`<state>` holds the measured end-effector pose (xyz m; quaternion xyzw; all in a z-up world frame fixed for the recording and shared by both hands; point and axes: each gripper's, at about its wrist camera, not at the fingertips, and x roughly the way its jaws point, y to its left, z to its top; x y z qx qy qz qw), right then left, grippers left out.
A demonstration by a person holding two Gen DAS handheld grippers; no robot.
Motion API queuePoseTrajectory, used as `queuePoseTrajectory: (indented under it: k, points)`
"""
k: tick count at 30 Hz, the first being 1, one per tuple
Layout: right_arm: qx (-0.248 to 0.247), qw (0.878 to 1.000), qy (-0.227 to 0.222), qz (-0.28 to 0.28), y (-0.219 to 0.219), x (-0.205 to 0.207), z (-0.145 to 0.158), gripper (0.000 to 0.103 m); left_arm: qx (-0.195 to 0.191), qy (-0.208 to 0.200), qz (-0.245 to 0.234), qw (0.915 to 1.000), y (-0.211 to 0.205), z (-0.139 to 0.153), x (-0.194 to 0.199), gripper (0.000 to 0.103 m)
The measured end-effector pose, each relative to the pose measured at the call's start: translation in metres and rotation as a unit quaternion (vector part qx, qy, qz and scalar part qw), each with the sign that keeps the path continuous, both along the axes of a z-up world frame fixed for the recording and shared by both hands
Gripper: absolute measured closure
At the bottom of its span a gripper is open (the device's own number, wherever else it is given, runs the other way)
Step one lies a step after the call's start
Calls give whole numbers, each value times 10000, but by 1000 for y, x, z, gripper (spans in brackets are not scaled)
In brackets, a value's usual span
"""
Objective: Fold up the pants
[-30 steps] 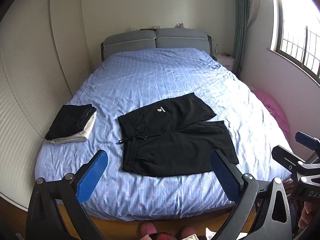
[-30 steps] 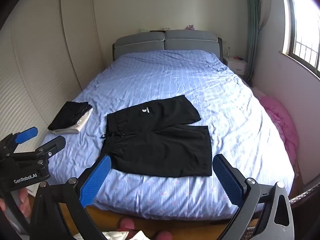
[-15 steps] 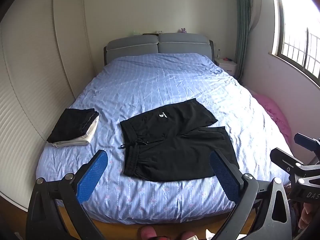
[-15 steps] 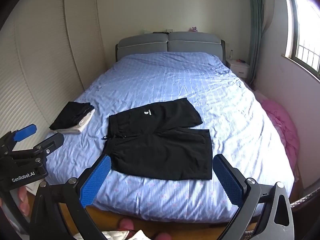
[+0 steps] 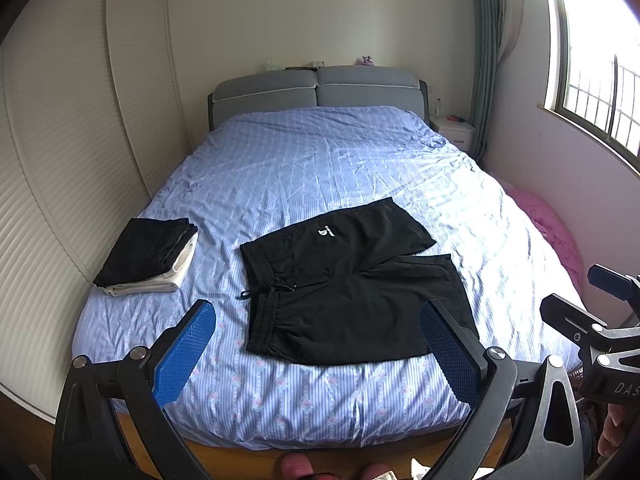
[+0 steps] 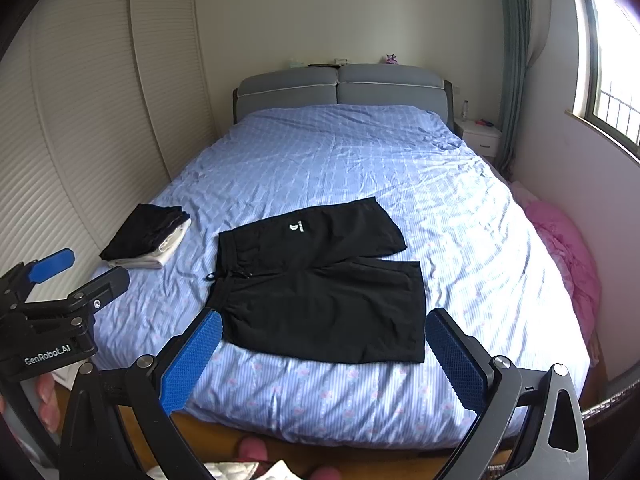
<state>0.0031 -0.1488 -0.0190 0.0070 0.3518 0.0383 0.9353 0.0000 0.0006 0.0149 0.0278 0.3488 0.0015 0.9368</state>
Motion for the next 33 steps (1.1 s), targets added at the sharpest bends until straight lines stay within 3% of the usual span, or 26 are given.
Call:
queuePoseTrajectory:
  k: [33]
  points:
    - [17,10000,20,32,0,2,-2,1,-7,10,-17,10000,-3,0,-3,0]
